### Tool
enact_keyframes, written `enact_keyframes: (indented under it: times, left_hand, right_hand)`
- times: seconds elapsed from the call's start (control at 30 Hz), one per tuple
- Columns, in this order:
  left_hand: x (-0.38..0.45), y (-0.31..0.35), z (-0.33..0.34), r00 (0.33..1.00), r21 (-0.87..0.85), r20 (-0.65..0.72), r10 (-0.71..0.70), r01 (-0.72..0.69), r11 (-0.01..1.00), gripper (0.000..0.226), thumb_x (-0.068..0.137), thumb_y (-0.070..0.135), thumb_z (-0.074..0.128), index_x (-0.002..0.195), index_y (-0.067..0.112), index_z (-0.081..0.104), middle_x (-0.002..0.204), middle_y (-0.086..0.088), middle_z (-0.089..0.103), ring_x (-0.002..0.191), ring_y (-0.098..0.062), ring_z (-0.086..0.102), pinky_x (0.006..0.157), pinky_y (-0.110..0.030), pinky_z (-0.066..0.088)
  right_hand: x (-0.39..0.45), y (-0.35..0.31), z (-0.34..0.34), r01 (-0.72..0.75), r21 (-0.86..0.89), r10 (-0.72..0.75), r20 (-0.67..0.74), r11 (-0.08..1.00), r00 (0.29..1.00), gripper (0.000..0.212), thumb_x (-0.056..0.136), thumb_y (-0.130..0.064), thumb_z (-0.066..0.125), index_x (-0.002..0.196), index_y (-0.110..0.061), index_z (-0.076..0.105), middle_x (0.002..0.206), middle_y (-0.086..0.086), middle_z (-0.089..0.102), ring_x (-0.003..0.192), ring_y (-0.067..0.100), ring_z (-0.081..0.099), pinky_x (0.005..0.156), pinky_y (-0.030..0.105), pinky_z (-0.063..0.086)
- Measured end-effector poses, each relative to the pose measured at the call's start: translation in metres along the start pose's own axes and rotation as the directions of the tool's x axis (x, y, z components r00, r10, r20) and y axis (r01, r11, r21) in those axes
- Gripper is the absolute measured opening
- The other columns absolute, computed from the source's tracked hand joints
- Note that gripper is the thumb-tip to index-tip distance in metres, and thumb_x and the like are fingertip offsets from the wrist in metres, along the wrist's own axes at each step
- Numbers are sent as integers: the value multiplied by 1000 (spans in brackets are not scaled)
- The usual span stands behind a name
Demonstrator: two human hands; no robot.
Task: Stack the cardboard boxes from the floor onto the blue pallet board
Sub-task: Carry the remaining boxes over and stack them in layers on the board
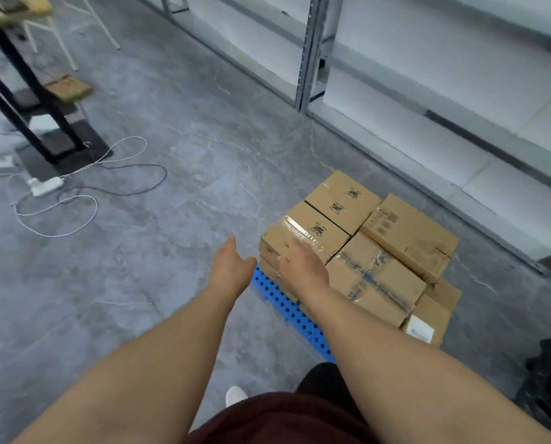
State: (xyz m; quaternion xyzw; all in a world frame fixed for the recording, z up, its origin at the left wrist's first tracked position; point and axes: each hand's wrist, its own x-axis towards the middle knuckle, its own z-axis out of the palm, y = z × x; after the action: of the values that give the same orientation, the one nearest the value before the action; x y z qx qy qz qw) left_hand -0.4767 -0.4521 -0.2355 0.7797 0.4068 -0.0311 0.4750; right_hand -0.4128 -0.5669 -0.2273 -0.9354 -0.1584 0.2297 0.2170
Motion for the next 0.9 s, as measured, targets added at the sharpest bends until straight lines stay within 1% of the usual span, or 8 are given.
enact_keyframes:
  times: [0.07,0.1,0.2,0.3,0.4,0.6,0.73,0.9]
  left_hand:
    - [13,-11,-18,999,-34,-41,-24,23,999,67,87,13,55,146,14,25,145,-9,37,127,-20,40,82,-16,28]
    - [20,-16,-27,998,-42,-57,-37,34,999,64,87,12,55,145,14,27,144,-8,39,124,-19,42,79,-16,28]
    - [47,-23,-48,993,-52,-86,-80,76,996,65,87,9,51,146,16,26,146,-7,35,130,-22,38,85,-22,32]
    - [77,-26,-70,988,-59,-104,-116,110,992,67,88,9,48,148,17,20,150,-8,30,134,-24,33,96,-26,33]
    - [117,-24,-93,982,-63,-113,-149,143,988,64,91,12,45,148,17,17,154,-7,22,139,-23,26,109,-32,27]
    - [220,9,-151,972,-11,-201,-126,126,992,58,95,30,44,147,14,23,155,-9,20,143,-21,18,114,-33,18]
    - [284,45,-191,962,23,-243,-122,131,991,58,96,36,42,146,14,25,155,-9,20,142,-21,19,112,-35,20]
    - [351,77,-223,949,-3,-294,-115,120,993,58,95,39,42,146,14,27,154,-8,21,142,-20,18,113,-33,17]
  right_hand:
    - [12,-21,10,24,-19,-23,28,1000,999,32,91,-21,38,121,-15,47,127,7,48,111,28,51,90,42,44]
    - [19,-31,14,40,-31,-39,37,999,999,28,91,-20,37,116,-15,48,123,8,50,106,28,52,87,41,44]
    - [46,-60,25,88,-63,-85,50,994,995,22,90,-19,38,111,-17,48,122,9,51,99,26,53,82,39,42]
    - [78,-87,32,128,-76,-123,74,989,990,36,93,-21,40,128,-15,44,132,7,46,113,28,51,89,40,42]
    - [120,-117,37,154,-67,-148,89,986,985,40,95,-28,38,132,-16,42,134,6,44,113,26,51,88,37,41]
    - [227,-188,23,215,-24,-213,66,976,975,44,97,-39,35,133,-15,43,136,10,44,119,30,49,94,38,39]
    - [298,-237,-2,248,4,-248,40,969,968,43,97,-43,33,128,-17,48,130,8,47,114,29,51,89,36,40]
    - [370,-288,-19,294,-19,-293,28,956,956,46,97,-44,34,132,-17,44,133,8,45,115,28,51,88,36,41]
